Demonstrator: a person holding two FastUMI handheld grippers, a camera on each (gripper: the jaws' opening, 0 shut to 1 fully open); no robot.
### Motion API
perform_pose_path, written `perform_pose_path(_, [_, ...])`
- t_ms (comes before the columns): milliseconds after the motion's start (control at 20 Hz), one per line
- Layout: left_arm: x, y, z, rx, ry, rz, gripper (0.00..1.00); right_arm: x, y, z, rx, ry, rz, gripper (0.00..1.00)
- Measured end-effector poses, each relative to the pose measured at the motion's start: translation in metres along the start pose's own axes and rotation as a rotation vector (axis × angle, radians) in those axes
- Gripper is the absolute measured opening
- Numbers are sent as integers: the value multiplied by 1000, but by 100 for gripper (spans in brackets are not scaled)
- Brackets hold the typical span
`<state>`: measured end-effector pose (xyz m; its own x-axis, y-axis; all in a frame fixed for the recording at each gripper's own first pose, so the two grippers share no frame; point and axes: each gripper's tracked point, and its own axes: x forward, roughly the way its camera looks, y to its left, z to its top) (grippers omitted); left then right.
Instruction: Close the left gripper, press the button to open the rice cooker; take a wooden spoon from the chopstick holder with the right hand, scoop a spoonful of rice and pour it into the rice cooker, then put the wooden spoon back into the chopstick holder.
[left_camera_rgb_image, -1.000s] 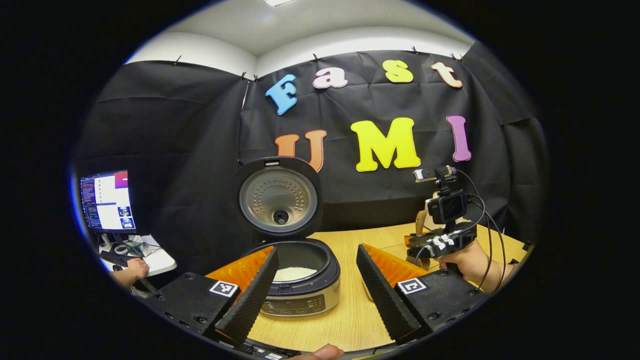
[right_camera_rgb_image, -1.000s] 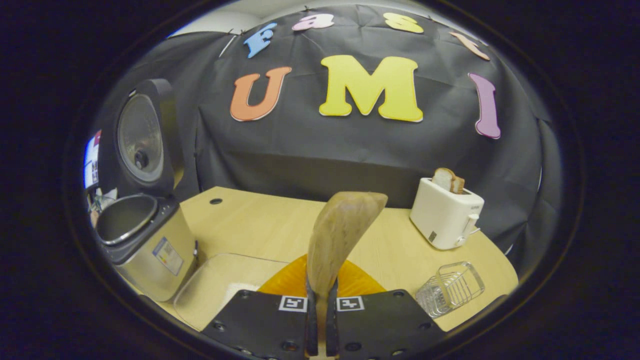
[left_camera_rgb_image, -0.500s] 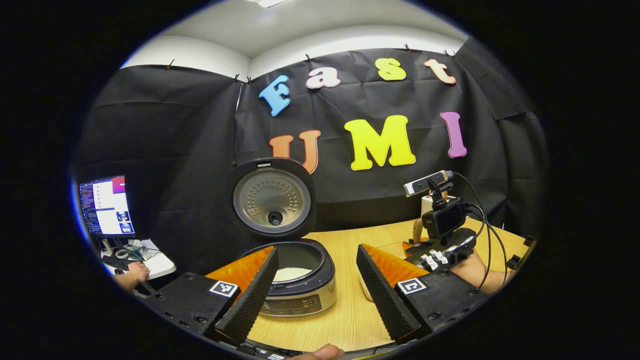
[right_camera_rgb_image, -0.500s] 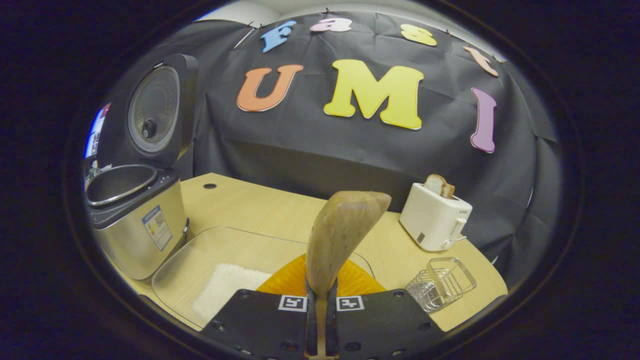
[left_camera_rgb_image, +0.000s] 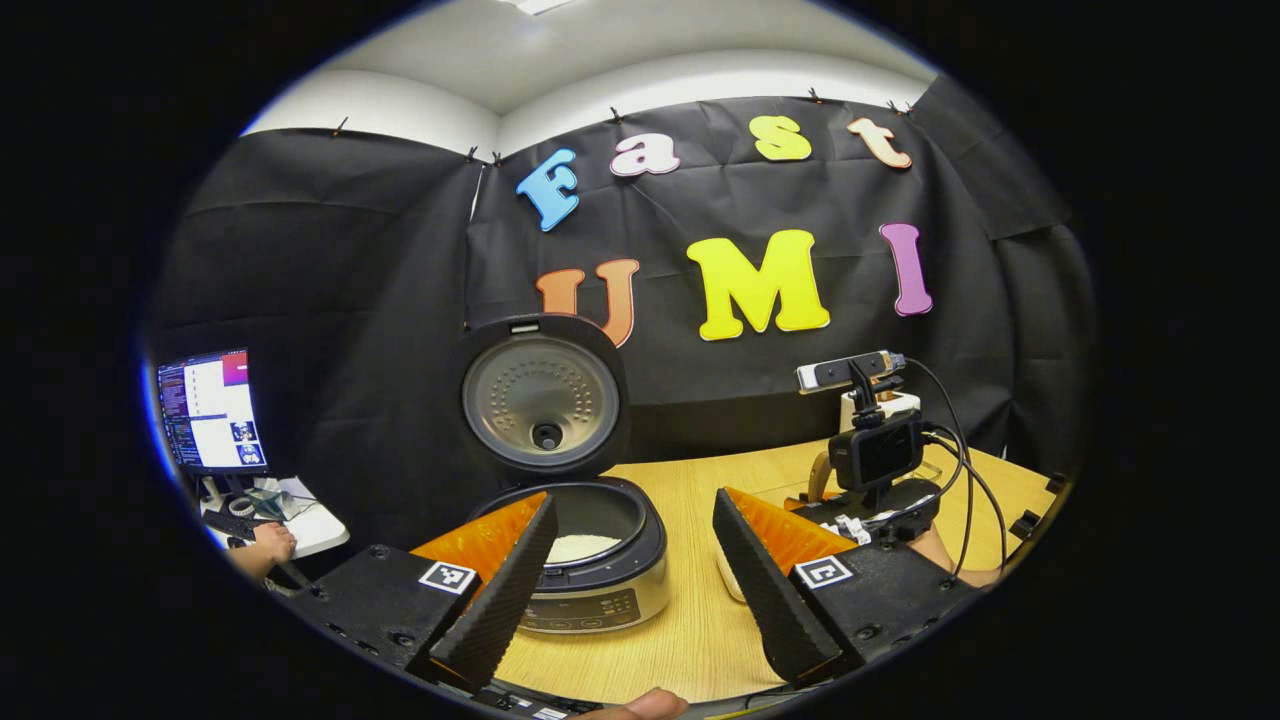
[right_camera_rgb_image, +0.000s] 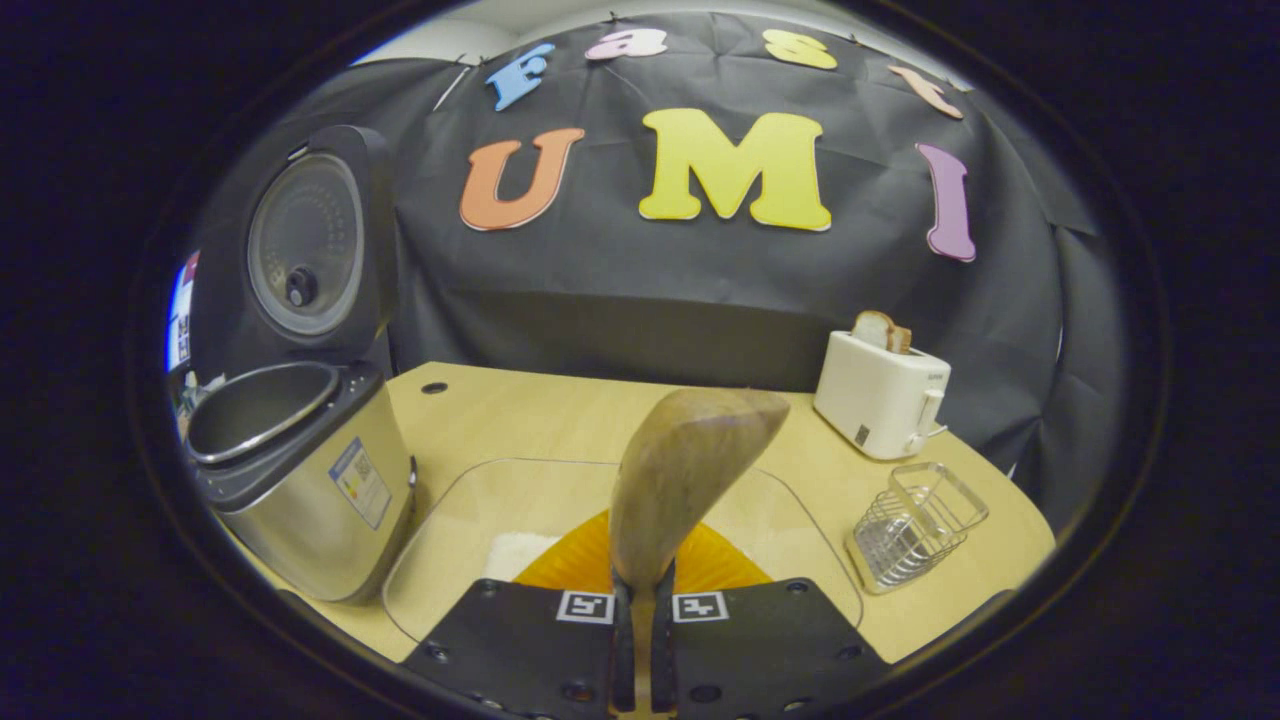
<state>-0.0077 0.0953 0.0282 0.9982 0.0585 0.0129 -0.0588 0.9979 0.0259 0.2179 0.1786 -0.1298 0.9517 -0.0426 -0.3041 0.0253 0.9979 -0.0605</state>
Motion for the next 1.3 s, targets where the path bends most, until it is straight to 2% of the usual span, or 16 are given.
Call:
perform_pose_path(200, [2,1,-1,-6,3,1,100,2,26,-3,105,51,39,7])
perform_pose_path(450, [2,5,-2,-14,6,0,100,6,28,-2,194,80,21,7])
perform_pose_path(700, [4,12,-5,-26,13,9,99,10,37,1,255,105,50,7])
perform_pose_path(800, [4,12,-4,-29,13,12,100,11,45,-1,293,119,102,7])
perform_pose_path(950, [6,13,-5,-32,13,9,100,14,46,-4,439,174,196,7])
perform_pose_path(1200, [7,10,-6,-30,19,8,100,20,29,-11,666,261,255,7])
perform_pose_path(1300, [8,9,-8,-28,24,6,100,19,27,-5,708,253,279,6])
